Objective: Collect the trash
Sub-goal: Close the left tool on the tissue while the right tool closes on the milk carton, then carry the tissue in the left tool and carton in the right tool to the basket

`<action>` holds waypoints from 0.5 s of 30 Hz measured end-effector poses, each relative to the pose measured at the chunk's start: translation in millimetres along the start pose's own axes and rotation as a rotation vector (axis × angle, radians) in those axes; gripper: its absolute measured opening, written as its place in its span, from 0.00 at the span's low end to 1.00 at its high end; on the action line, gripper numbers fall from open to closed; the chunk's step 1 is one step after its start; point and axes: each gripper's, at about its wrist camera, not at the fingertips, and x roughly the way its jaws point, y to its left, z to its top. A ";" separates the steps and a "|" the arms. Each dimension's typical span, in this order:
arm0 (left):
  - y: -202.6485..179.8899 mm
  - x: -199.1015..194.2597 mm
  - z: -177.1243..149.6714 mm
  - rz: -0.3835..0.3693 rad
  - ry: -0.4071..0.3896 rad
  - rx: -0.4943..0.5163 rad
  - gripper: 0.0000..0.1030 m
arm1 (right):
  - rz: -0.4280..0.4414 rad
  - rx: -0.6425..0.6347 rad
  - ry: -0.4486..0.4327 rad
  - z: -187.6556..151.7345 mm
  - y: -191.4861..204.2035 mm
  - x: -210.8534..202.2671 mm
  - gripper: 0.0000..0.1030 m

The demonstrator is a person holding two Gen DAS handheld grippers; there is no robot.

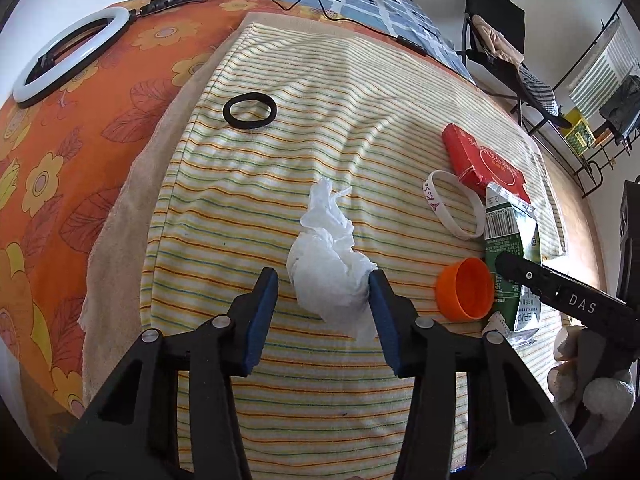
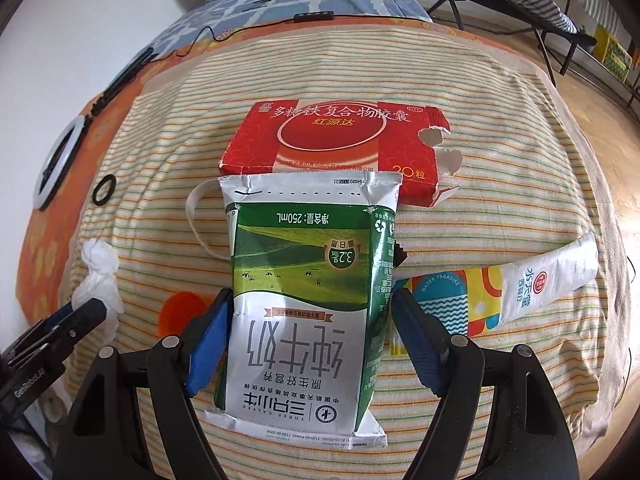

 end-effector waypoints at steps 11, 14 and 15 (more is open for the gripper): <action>-3.9 -0.6 -0.7 -0.007 -0.012 0.014 0.25 | 0.044 0.020 -0.015 -2.9 -7.4 -1.9 0.73; -5.2 -4.2 -0.8 -0.003 -0.024 0.017 0.24 | 0.039 0.017 -0.035 -4.4 -7.2 -6.5 0.72; -5.7 -5.7 -1.1 -0.002 -0.028 0.017 0.23 | 0.041 0.015 -0.042 -5.0 -7.3 -8.1 0.71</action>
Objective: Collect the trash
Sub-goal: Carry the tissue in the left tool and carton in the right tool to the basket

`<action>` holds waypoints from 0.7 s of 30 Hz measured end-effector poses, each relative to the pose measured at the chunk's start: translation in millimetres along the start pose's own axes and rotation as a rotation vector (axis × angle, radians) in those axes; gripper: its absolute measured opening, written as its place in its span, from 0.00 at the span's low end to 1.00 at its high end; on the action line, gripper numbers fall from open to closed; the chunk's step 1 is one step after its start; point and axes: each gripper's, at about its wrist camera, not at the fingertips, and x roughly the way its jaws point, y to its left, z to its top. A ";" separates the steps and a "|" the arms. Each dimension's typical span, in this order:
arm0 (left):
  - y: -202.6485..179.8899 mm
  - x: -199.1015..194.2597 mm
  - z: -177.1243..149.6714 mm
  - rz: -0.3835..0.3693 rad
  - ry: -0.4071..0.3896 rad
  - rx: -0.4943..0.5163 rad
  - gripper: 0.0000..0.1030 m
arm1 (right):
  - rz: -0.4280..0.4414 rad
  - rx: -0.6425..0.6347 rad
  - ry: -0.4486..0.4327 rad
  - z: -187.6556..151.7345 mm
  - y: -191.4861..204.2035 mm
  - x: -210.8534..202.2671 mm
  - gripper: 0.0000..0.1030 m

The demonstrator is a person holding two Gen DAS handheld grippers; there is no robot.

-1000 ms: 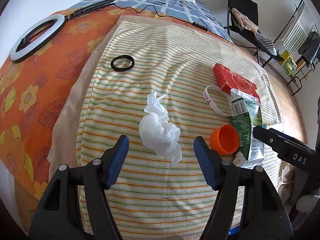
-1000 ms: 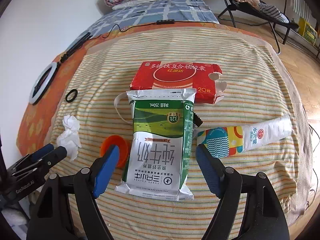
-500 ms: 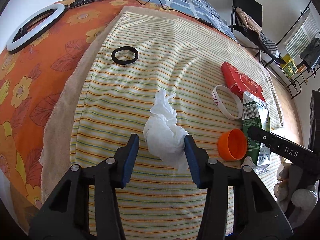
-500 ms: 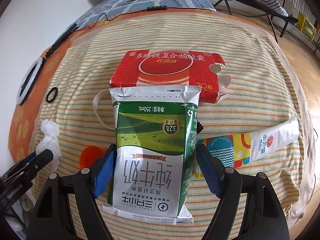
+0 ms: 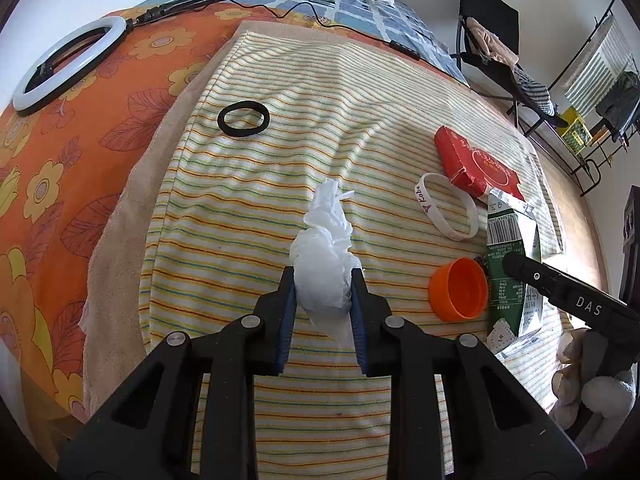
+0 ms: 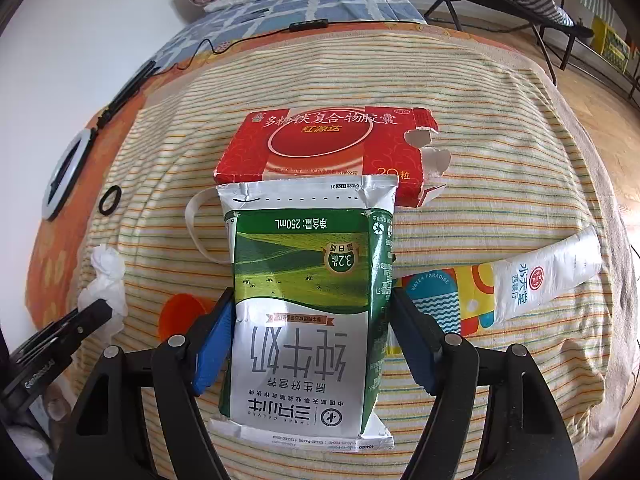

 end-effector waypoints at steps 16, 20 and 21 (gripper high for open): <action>-20.2 -37.9 -9.4 -0.014 -0.071 0.053 0.23 | 0.022 -0.011 -0.086 -11.2 -8.5 -40.7 0.70; -29.6 -52.7 -19.4 -0.027 -0.087 0.075 0.23 | 0.029 -0.029 -0.101 -18.0 -5.4 -54.9 0.70; -31.6 -56.2 -23.2 -0.031 -0.088 0.080 0.23 | 0.032 -0.033 -0.104 -20.4 -4.8 -58.9 0.70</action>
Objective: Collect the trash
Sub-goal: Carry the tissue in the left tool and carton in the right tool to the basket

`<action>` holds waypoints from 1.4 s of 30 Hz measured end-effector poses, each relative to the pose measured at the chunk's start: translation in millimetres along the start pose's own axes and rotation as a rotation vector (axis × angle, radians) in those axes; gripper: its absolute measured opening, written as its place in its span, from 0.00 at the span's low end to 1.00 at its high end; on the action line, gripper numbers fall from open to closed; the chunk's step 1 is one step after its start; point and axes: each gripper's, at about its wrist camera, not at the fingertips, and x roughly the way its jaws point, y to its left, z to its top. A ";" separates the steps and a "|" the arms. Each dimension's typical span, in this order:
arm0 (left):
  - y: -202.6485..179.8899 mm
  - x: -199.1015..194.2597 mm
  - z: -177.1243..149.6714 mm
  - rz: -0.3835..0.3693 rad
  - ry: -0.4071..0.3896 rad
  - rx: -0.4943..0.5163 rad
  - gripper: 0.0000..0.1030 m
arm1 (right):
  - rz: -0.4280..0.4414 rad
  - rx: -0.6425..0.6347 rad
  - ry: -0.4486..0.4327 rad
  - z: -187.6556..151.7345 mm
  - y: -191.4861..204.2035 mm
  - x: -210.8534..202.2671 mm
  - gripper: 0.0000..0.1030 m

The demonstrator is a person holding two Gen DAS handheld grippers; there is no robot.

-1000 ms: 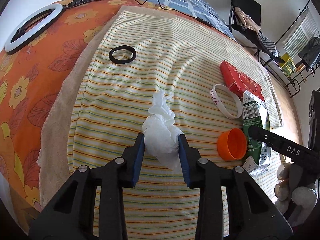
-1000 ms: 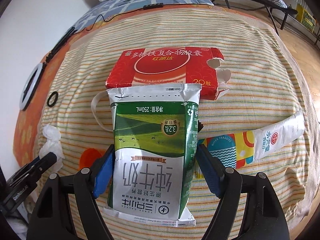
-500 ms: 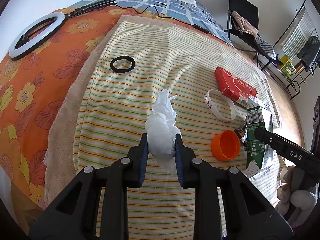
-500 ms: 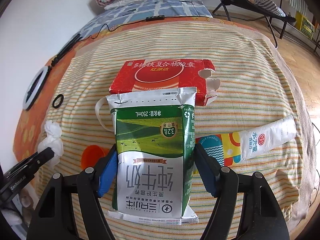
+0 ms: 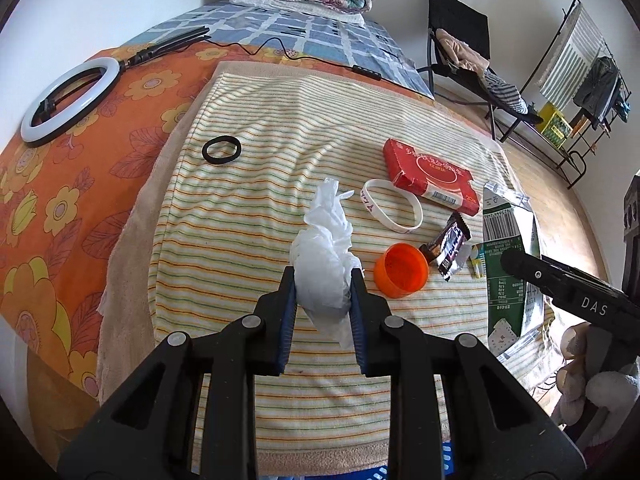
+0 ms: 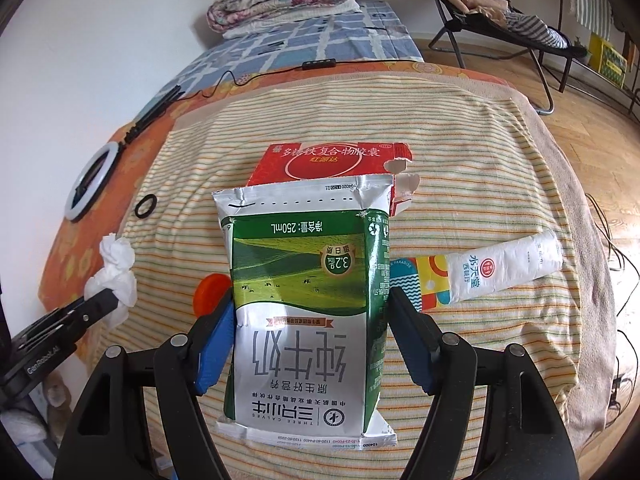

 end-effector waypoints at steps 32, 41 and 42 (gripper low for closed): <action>-57.8 -87.1 -139.3 -0.052 0.039 0.114 0.23 | 0.071 -0.150 -0.023 -125.9 24.3 -107.8 0.70; -51.7 -70.1 -179.8 -0.052 0.123 0.088 0.23 | 0.069 -0.160 0.053 -169.1 20.9 -93.9 0.70; -50.9 -68.1 -183.5 -0.051 0.132 0.085 0.23 | 0.068 -0.160 0.061 -173.6 20.6 -91.6 0.70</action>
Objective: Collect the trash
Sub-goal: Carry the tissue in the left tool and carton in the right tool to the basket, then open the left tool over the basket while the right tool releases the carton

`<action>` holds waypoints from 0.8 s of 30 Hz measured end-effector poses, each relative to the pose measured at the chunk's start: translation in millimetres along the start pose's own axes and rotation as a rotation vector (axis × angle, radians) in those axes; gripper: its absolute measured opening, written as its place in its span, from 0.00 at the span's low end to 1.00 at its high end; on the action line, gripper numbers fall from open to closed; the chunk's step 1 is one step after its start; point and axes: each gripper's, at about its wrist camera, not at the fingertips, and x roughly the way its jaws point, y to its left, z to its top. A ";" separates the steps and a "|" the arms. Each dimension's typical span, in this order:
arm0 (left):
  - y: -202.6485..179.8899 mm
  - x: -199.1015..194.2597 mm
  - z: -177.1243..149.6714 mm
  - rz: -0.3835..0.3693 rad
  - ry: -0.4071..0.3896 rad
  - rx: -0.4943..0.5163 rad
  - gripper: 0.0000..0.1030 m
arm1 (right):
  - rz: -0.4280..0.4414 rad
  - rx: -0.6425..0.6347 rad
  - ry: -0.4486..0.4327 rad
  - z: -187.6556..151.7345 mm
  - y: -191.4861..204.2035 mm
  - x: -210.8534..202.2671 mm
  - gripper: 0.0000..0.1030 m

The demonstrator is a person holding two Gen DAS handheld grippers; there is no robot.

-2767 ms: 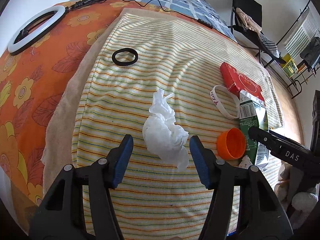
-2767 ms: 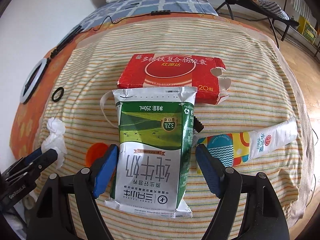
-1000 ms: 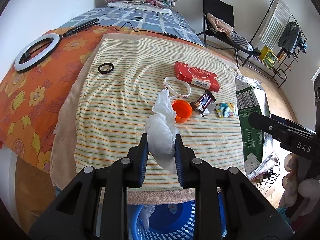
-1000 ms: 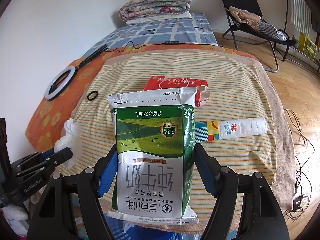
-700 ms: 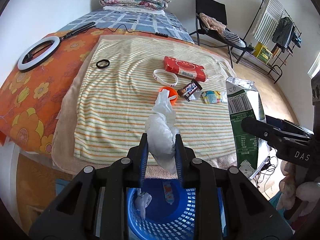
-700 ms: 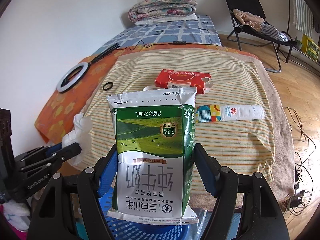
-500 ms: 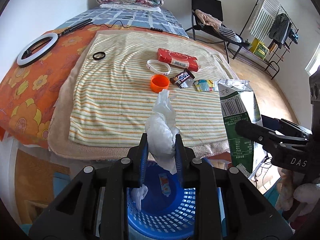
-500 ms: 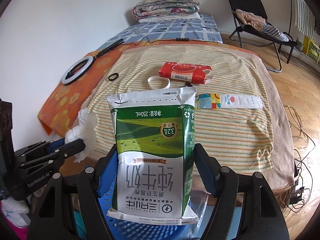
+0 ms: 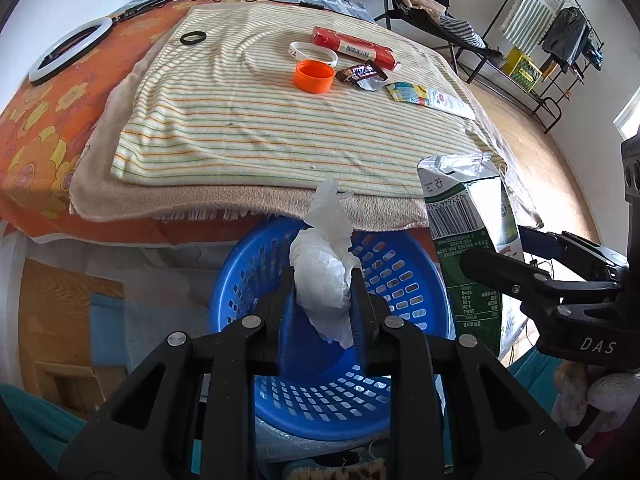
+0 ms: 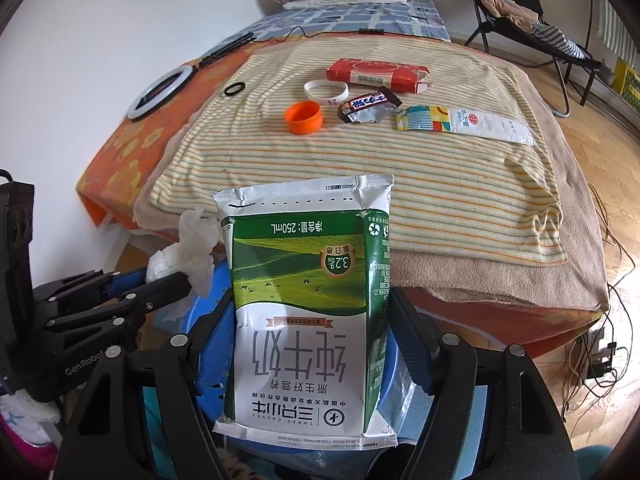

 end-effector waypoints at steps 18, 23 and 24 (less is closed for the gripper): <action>5.6 40.3 -37.5 0.021 0.125 -0.021 0.23 | -0.010 -0.010 0.135 -48.7 2.7 42.7 0.70; 8.5 48.2 -43.2 0.029 0.147 -0.025 0.23 | -0.019 -0.006 0.164 -53.9 -0.7 52.5 0.70; 8.5 50.1 -44.8 0.032 0.152 -0.023 0.23 | -0.020 -0.004 0.170 -54.6 -1.6 54.8 0.70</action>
